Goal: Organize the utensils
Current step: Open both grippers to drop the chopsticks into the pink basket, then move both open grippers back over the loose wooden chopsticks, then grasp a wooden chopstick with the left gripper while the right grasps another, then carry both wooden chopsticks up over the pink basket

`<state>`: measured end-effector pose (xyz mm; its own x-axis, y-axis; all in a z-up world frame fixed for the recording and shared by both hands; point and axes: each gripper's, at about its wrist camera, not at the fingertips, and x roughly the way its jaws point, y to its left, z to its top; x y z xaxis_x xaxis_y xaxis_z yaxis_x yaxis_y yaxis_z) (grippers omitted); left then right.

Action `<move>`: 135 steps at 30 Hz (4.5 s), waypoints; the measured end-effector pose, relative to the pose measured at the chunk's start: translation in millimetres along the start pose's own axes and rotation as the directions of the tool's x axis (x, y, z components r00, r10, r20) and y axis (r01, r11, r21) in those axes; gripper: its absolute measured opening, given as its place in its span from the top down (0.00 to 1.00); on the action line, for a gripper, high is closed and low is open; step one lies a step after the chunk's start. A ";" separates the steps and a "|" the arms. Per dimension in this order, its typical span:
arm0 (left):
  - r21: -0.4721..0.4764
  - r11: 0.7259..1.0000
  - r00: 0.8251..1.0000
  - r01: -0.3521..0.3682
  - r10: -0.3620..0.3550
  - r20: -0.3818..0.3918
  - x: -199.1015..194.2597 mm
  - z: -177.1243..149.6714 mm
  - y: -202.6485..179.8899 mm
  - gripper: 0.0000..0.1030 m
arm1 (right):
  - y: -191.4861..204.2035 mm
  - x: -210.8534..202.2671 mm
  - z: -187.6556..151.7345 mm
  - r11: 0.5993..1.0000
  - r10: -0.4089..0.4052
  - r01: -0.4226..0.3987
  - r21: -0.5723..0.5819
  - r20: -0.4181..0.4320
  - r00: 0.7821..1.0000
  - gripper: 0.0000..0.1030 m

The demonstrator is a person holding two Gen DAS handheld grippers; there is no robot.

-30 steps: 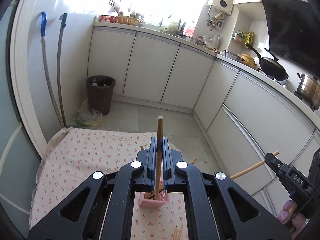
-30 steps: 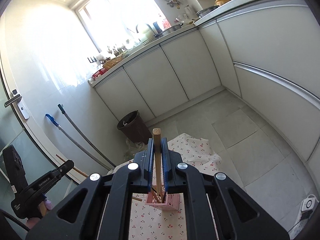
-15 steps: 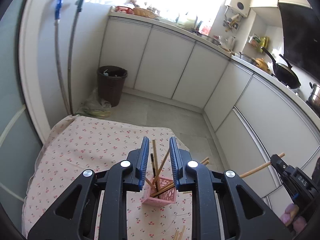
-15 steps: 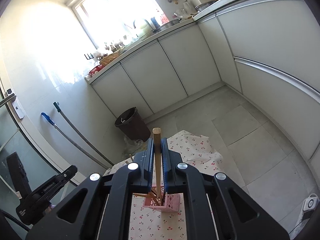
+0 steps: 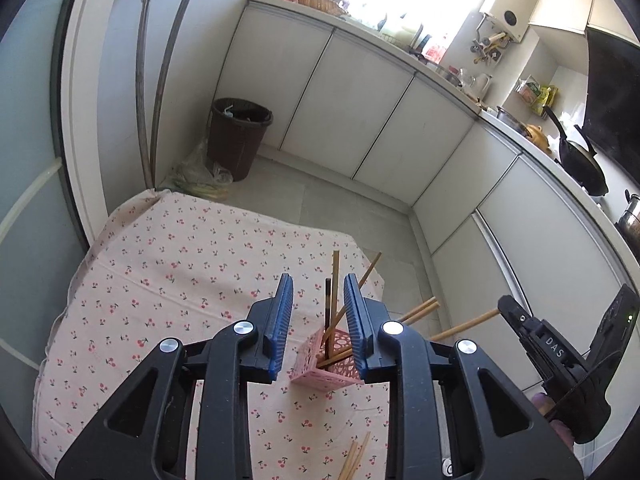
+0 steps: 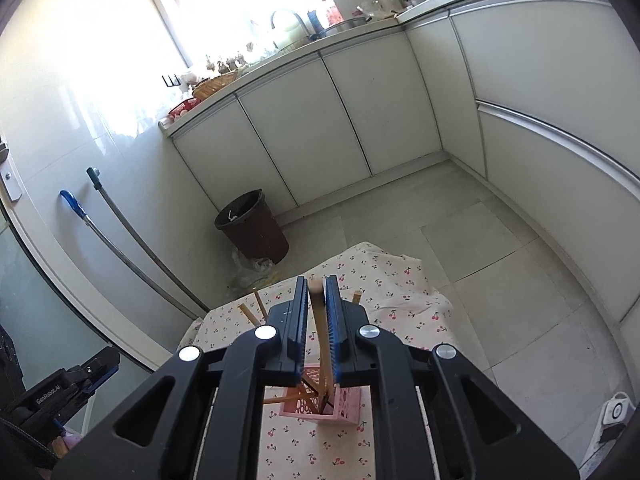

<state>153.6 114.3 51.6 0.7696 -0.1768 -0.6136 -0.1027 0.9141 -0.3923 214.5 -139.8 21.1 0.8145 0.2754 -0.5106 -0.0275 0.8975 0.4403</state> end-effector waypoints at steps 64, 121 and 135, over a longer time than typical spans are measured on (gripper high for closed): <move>0.437 0.894 0.759 -0.098 0.351 -0.549 171.2 -230.0 -49.8 0.07 | -133.8 -54.8 -131.7 0.951 -0.146 0.231 0.206 -0.361 0.921 0.07; 0.257 0.964 0.907 -0.063 0.162 -0.388 74.0 -128.9 39.8 0.94 | -83.6 88.6 -224.4 0.941 -0.333 0.307 -0.141 -0.535 0.776 0.94; 0.207 0.978 0.946 -0.028 0.092 -0.310 42.0 -105.8 37.3 0.94 | -67.5 29.8 -185.5 0.982 -0.187 0.179 -0.058 -0.413 0.892 0.94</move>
<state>115.4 102.5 -61.3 0.5238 -0.1959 -0.8290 0.0084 0.9743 -0.2249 133.1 -128.2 -160.8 0.4921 0.2201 -0.8422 0.0853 0.9507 0.2983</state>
